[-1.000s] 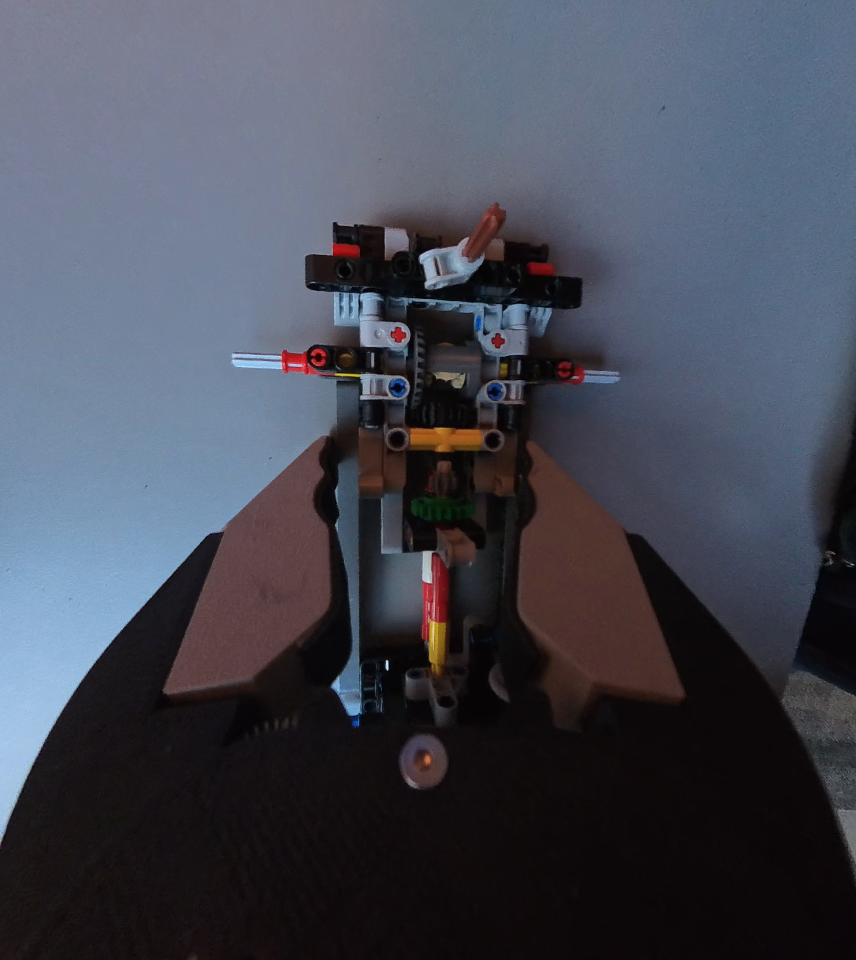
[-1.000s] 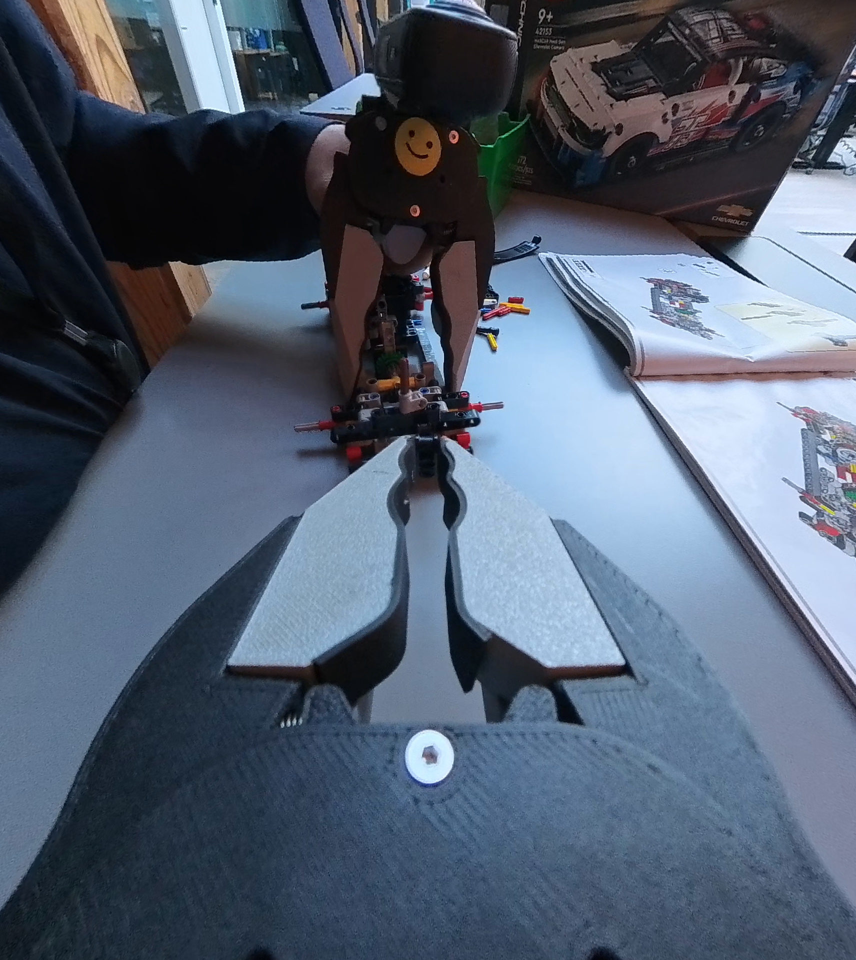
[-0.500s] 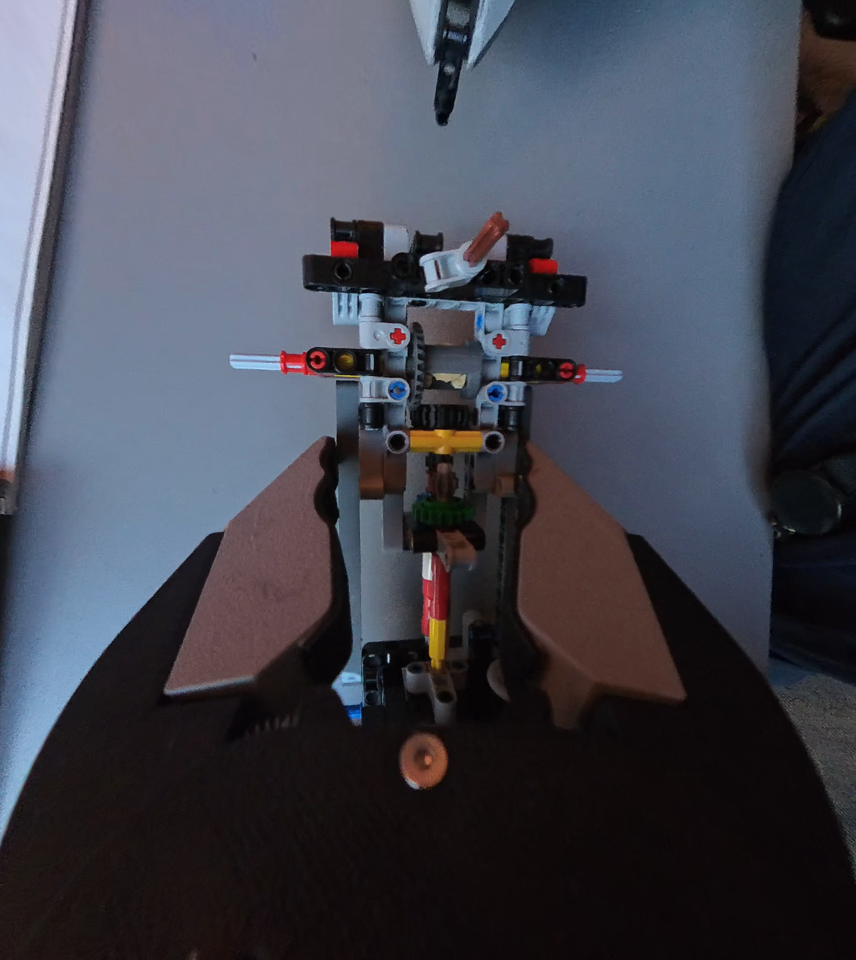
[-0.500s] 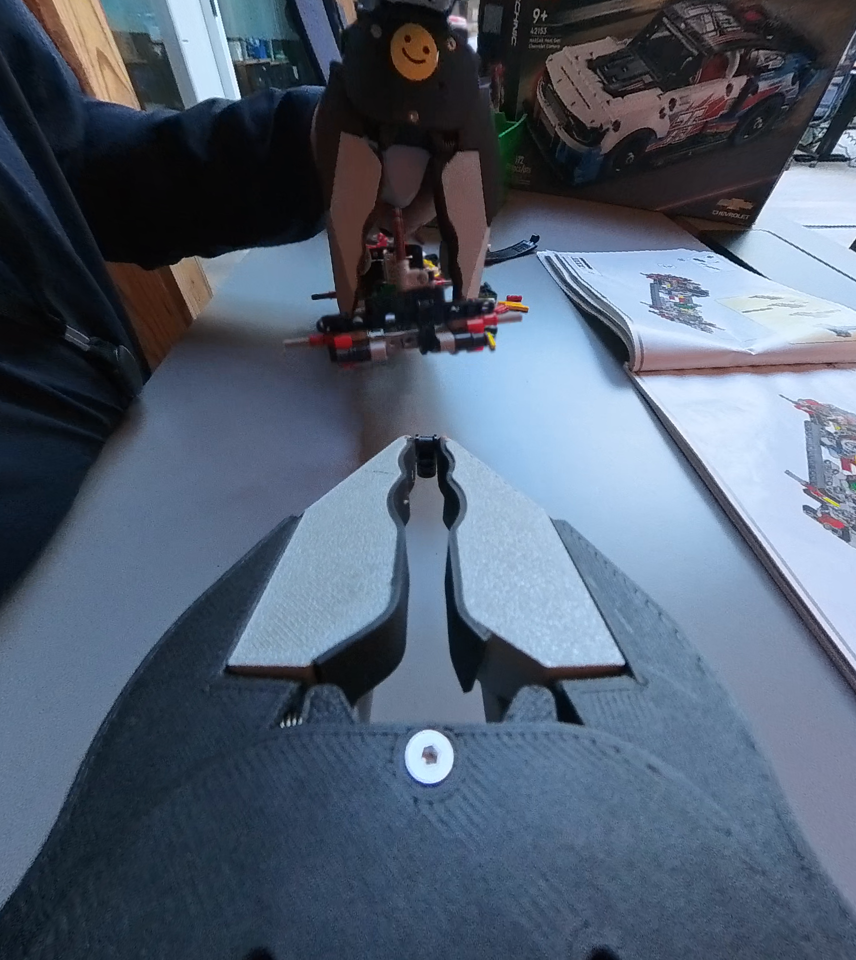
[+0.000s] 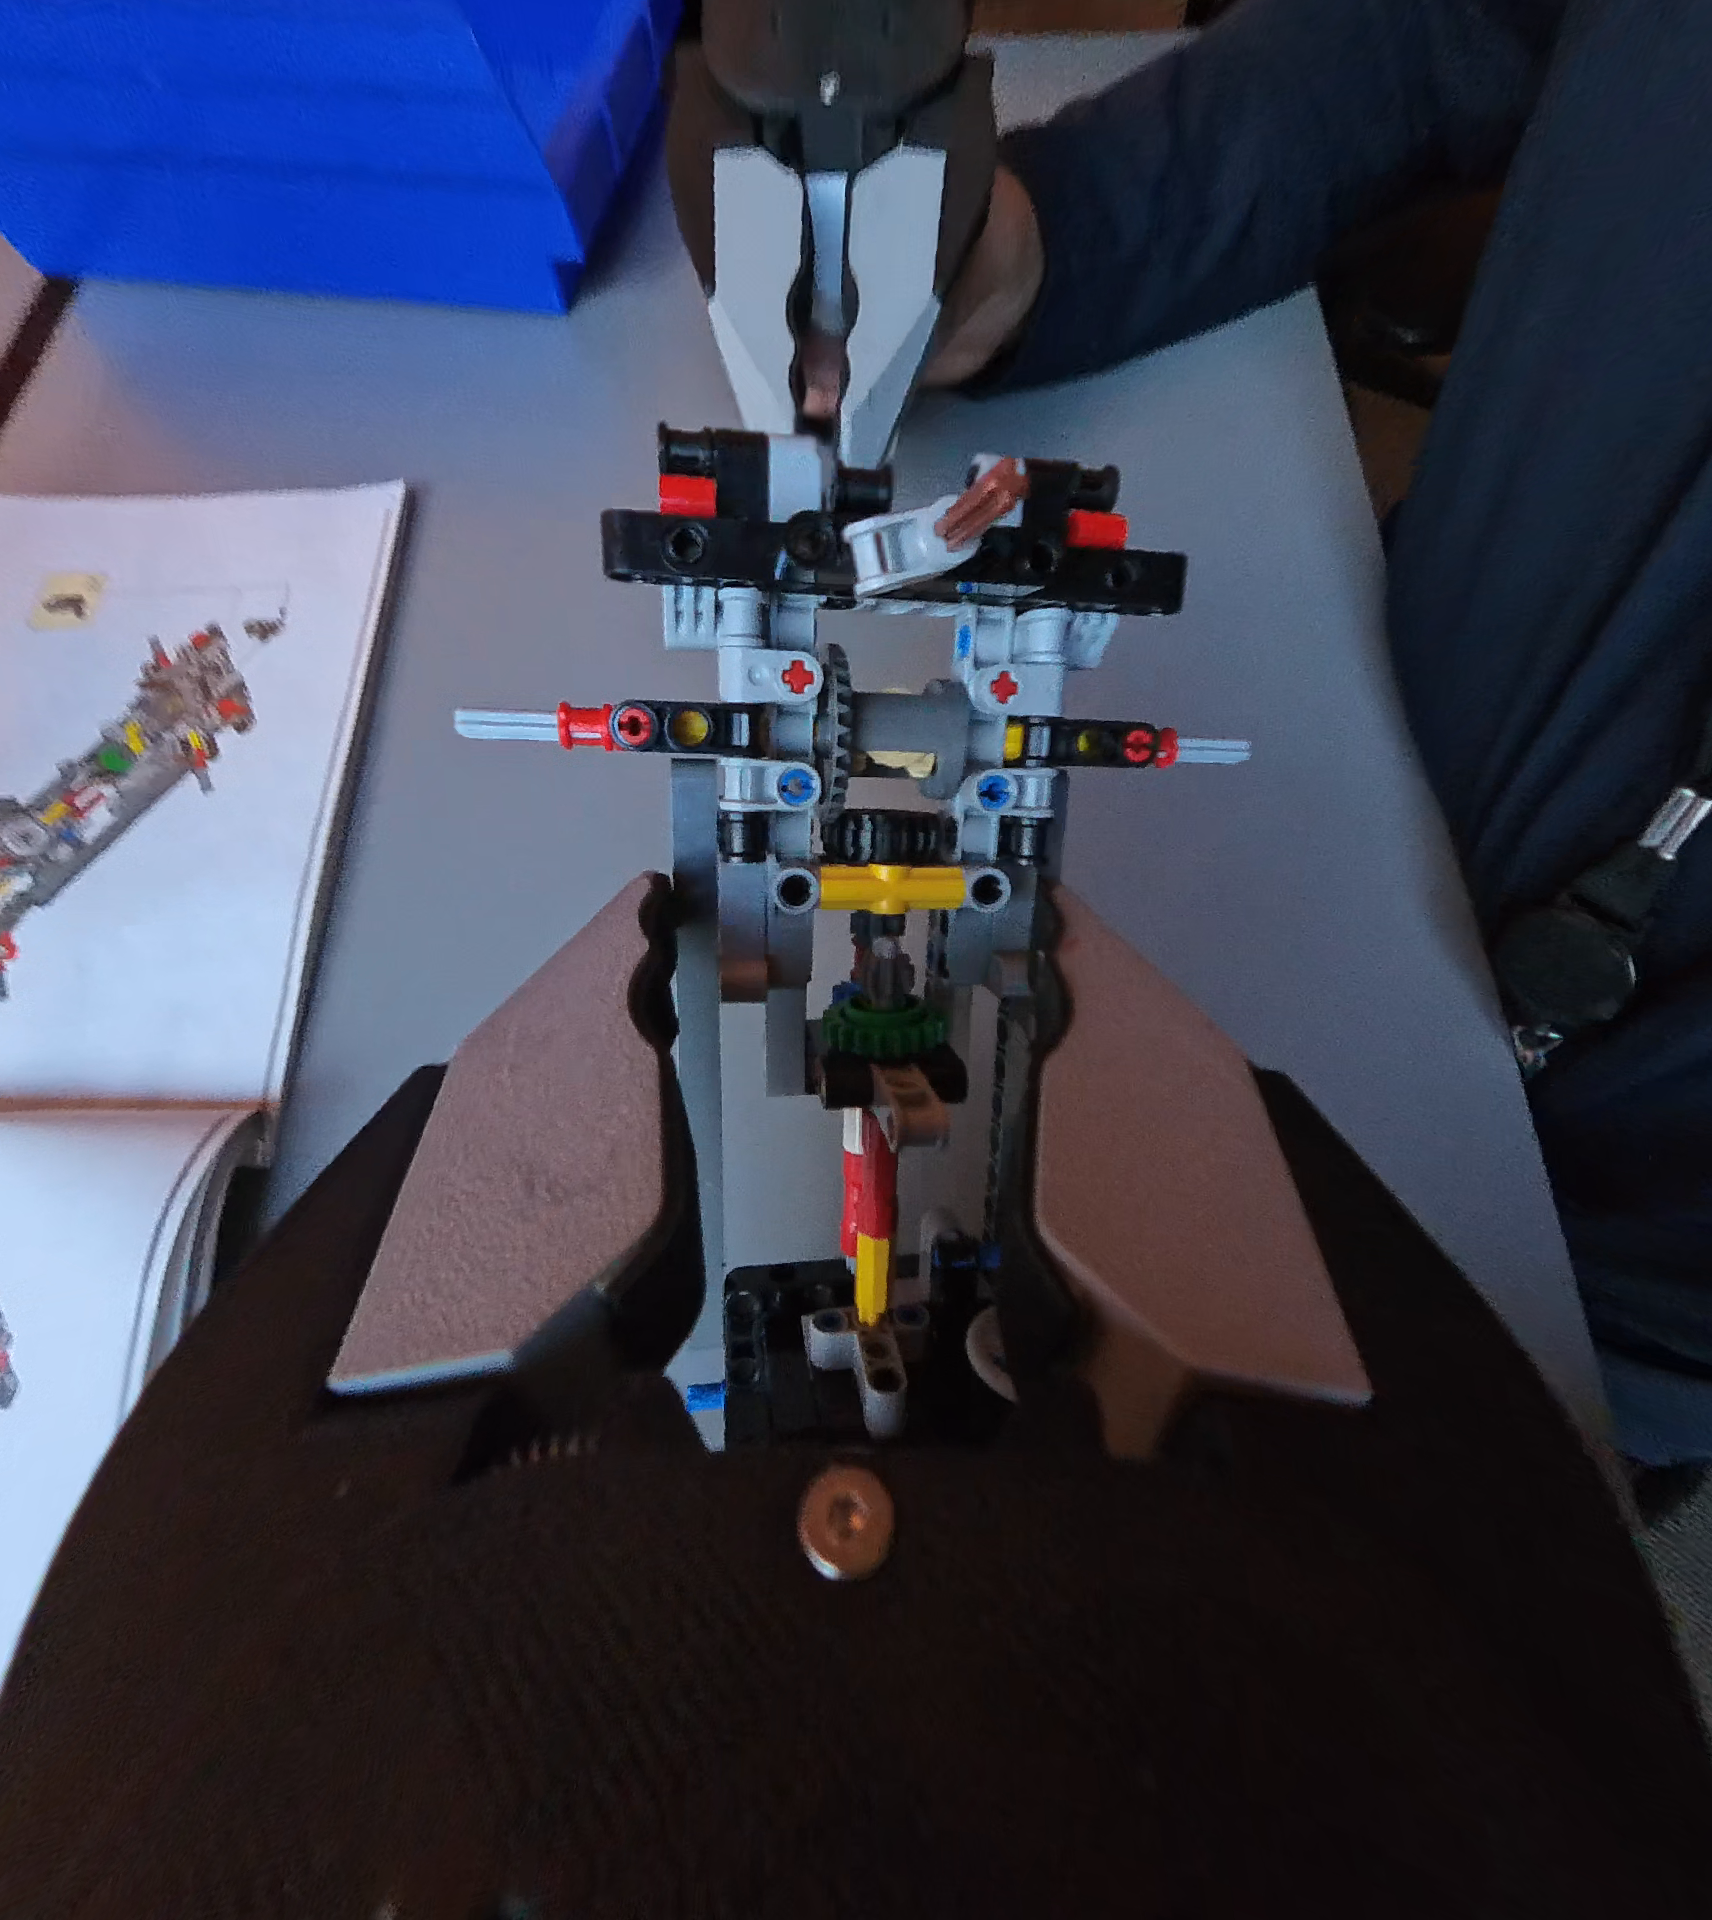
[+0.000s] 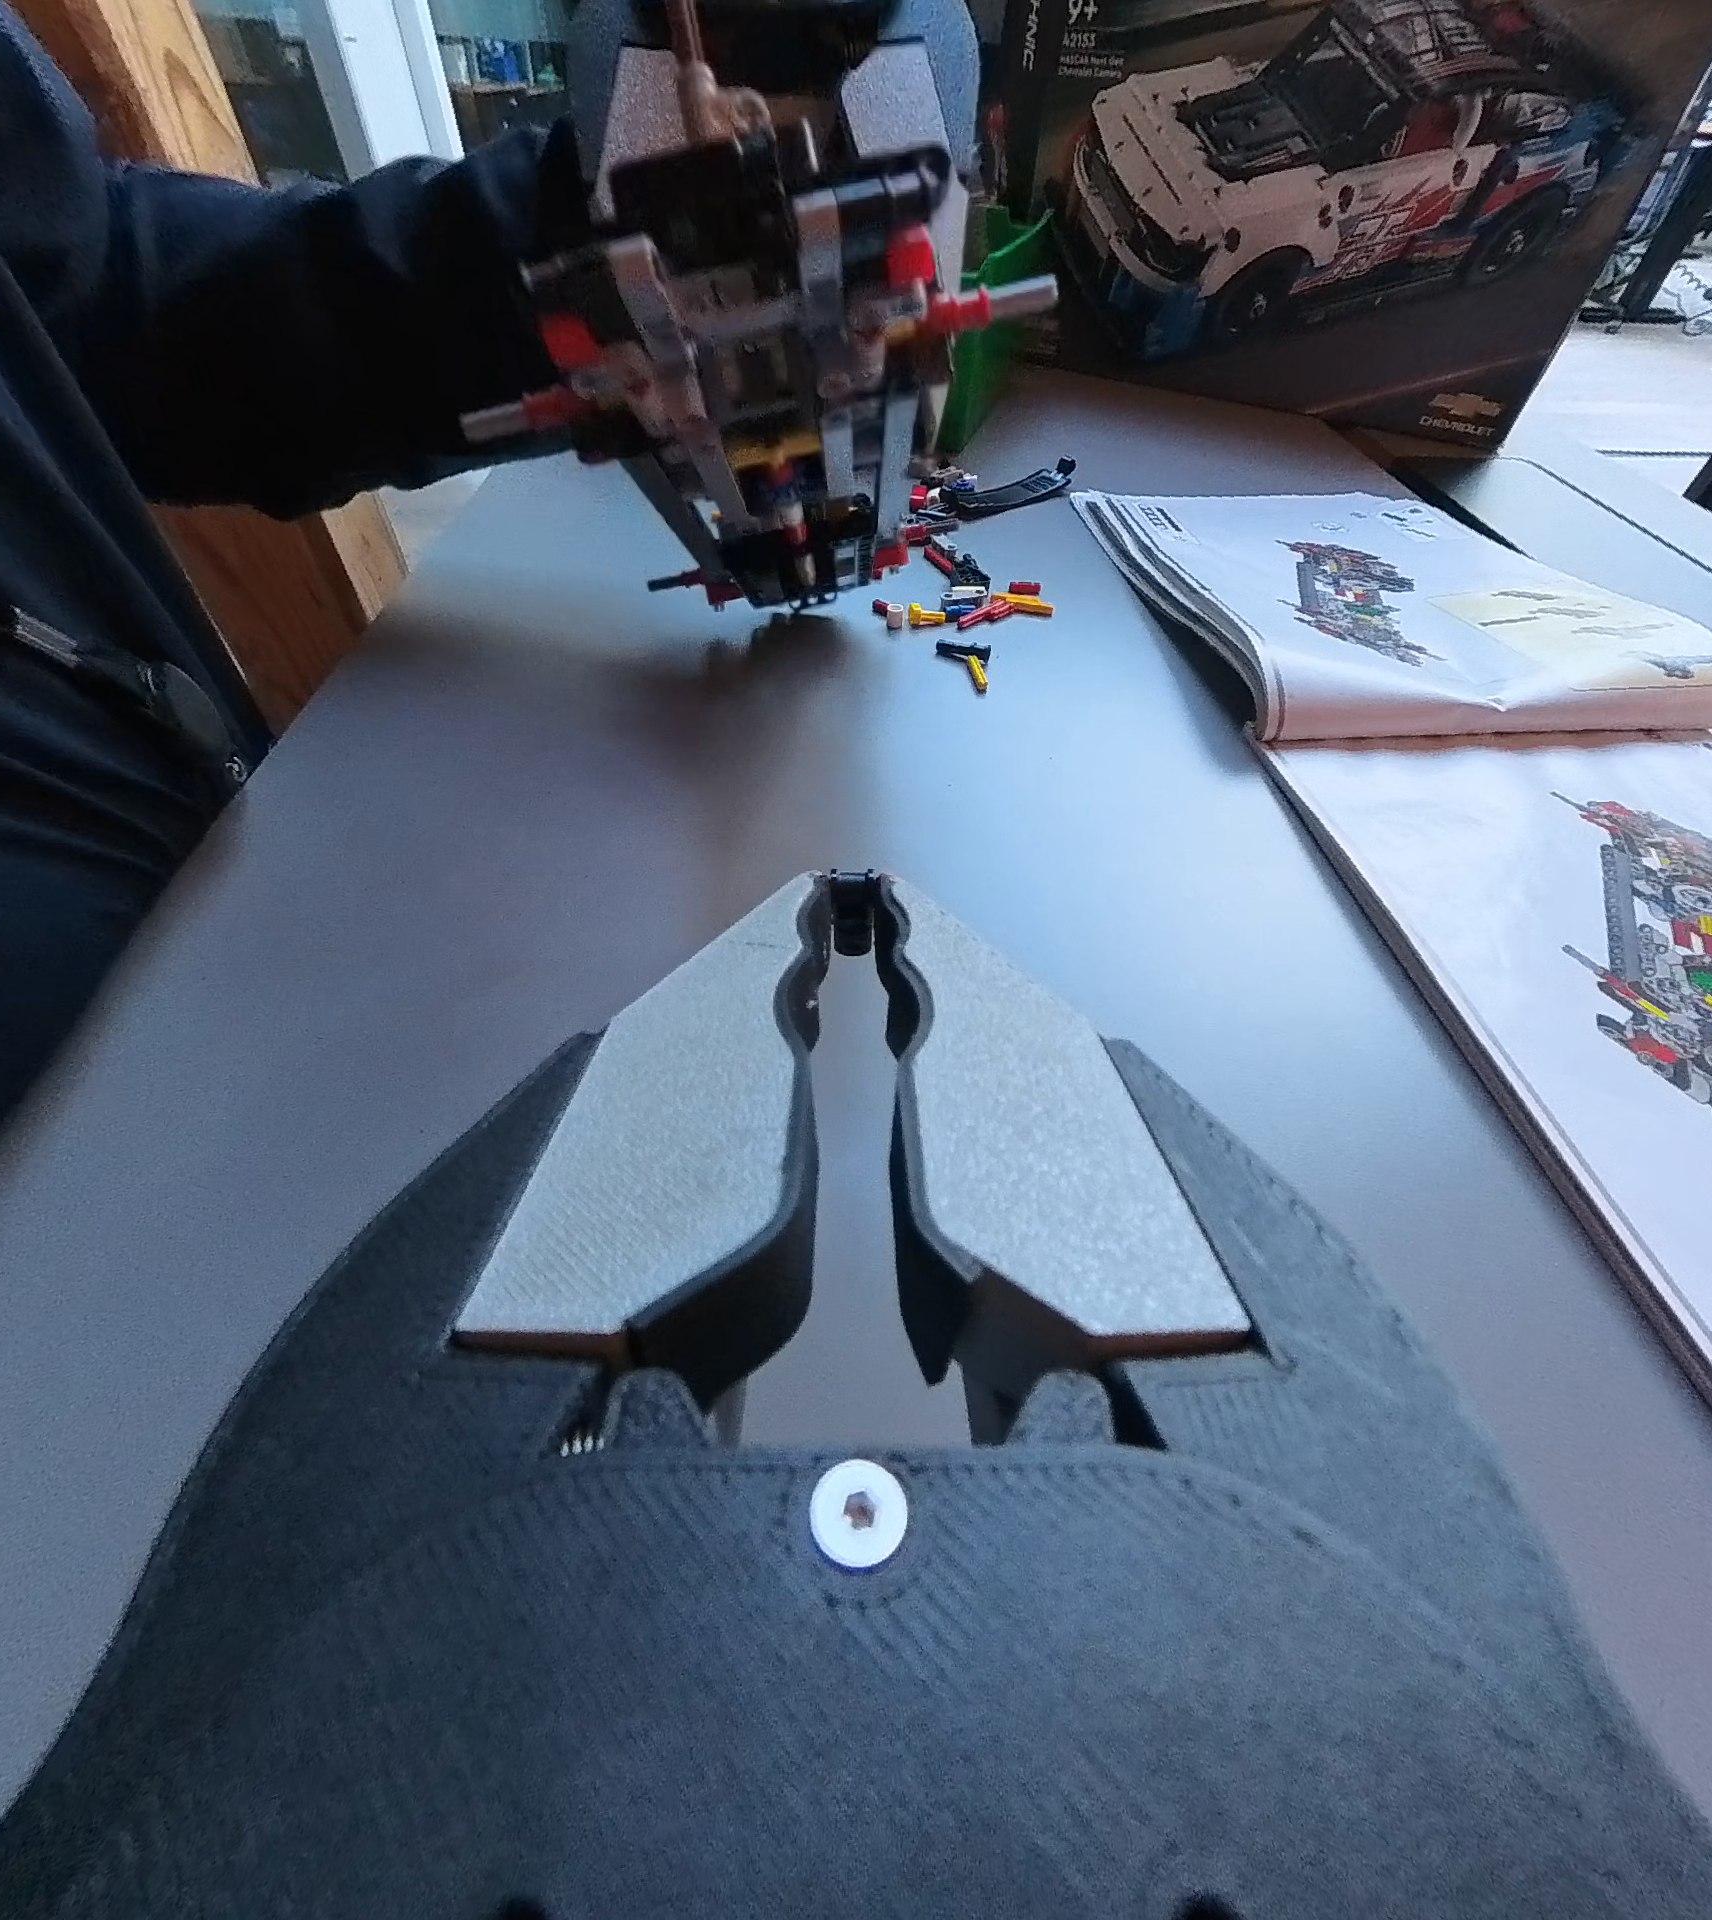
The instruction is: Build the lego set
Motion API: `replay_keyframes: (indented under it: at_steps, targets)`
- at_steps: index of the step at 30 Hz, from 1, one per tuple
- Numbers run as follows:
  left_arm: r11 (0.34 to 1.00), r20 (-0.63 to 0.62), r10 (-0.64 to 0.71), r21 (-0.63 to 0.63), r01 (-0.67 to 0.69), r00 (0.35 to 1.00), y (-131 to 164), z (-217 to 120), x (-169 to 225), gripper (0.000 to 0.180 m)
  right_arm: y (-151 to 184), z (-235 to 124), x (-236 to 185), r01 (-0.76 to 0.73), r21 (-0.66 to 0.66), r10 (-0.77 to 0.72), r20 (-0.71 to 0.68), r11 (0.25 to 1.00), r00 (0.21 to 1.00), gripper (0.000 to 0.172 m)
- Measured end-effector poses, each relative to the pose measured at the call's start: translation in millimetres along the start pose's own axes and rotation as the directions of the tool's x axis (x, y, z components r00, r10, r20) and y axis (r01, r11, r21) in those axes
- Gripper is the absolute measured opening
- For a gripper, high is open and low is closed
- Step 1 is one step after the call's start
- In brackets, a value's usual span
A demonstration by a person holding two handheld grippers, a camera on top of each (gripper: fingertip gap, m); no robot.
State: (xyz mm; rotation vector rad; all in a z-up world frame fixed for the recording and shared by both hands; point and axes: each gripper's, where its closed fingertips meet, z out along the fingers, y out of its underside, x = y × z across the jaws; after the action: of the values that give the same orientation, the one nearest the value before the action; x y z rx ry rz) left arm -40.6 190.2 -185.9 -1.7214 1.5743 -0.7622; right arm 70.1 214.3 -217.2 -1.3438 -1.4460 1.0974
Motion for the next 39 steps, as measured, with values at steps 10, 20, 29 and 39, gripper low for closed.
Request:
replay_keyframes:
  at_steps: [10,20,29,39]
  targets:
    - [0.962,-0.006,0.084,0.261,-0.080,0.996,-30.8,-21.2,17.1,0.067,-0.1,2.1,-4.6,0.025,-0.014,-0.025,0.004,1.000,1.000,0.005]
    - [0.872,-0.087,0.061,0.489,-0.010,0.994,-48.6,-50.2,20.1,0.067,-0.1,4.5,-9.4,0.044,-0.023,-0.044,0.014,0.999,0.999,0.005]
    - [0.847,-0.120,0.050,0.531,0.022,0.992,-49.7,-52.9,19.8,0.067,0.5,4.7,-9.2,0.042,-0.025,-0.041,0.014,0.999,0.999,0.005]
    - [0.875,-0.209,0.107,0.484,0.007,0.972,-53.3,-40.2,35.0,0.067,-0.3,4.0,-9.3,0.044,-0.022,-0.044,0.013,0.999,0.999,0.005]
